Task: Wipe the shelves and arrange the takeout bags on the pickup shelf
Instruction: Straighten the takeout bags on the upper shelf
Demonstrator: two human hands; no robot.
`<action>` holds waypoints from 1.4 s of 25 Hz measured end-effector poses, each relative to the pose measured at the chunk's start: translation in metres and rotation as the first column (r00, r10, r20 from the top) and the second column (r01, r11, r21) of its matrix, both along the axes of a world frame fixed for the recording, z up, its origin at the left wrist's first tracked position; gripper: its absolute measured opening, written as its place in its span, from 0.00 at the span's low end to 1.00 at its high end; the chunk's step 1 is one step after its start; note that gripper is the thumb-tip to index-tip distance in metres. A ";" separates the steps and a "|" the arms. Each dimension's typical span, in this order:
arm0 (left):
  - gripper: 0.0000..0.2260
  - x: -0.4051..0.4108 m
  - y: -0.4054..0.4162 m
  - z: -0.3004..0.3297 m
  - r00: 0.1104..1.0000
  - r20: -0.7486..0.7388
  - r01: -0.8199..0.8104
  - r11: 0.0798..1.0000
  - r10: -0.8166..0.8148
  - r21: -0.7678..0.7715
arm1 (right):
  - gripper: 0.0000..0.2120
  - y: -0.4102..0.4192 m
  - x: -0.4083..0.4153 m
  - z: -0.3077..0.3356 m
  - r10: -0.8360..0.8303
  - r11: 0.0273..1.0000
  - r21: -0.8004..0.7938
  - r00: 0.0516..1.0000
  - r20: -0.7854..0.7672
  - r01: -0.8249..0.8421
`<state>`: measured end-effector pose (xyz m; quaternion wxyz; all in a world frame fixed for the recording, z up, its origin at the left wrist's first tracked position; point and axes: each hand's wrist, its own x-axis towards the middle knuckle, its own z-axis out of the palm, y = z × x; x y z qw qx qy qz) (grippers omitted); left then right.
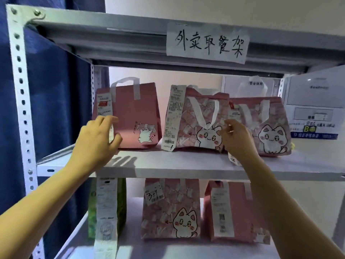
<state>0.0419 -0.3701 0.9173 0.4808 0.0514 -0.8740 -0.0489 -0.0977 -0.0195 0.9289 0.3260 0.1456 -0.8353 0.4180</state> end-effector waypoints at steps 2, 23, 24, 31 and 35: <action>0.20 -0.022 -0.021 0.001 0.996 0.042 -0.084 0.995 0.082 0.058 | 0.18 -0.002 -0.024 0.006 -0.045 0.999 -0.012 0.999 -0.003 0.045; 0.07 -0.074 -0.102 0.001 0.964 -0.262 0.244 0.575 -0.052 0.781 | 0.14 -0.027 -0.073 0.009 -0.208 0.976 -0.045 0.975 0.081 0.212; 0.08 -0.065 -0.103 0.000 0.960 -0.277 0.247 0.564 -0.033 0.788 | 0.14 -0.029 -0.072 0.009 -0.199 0.976 -0.079 0.978 0.069 0.204; 0.07 -0.013 -0.099 -0.009 0.944 -0.326 0.293 0.585 -0.051 0.756 | 0.16 -0.055 -0.057 0.010 -0.113 0.983 -0.131 0.982 0.150 0.133; 0.08 0.011 -0.088 -0.013 0.916 -0.388 0.376 0.552 -0.101 0.744 | 0.10 -0.081 -0.014 0.012 -0.065 0.984 -0.168 0.996 -0.056 0.055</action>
